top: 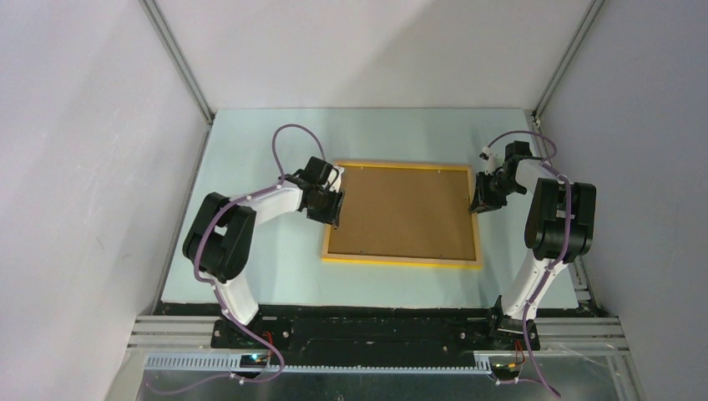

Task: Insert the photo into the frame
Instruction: Install the photo frame at the center of the board.

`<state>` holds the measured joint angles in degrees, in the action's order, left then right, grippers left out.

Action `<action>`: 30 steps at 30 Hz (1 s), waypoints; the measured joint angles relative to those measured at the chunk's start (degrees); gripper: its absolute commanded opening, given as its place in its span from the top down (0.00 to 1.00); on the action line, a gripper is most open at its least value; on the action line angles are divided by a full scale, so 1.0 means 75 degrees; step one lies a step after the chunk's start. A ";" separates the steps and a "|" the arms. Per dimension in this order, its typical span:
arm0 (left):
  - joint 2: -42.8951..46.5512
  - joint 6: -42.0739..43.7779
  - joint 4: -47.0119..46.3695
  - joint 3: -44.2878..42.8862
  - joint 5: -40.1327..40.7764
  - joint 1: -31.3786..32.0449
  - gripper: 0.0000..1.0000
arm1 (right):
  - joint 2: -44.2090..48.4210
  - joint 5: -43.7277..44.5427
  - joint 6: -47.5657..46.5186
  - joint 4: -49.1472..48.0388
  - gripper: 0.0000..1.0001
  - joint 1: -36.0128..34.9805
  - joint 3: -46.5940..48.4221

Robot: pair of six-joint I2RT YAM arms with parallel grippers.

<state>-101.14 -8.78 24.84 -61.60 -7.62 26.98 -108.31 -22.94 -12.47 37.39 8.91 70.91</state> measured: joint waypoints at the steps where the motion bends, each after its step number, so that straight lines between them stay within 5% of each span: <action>1: 0.0003 0.0020 0.0006 0.0000 0.0000 0.0000 0.54 | 0.0000 0.0000 0.0000 0.0000 1.00 0.0000 -0.0003; 30: 0.0085 0.0178 0.0224 0.0003 0.0038 0.0000 0.64 | 0.0000 -0.0006 0.0000 -0.0009 1.00 0.0009 -0.0003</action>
<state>-100.51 -7.44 26.52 -61.58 -7.33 26.98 -108.31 -22.98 -12.47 37.32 8.97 70.89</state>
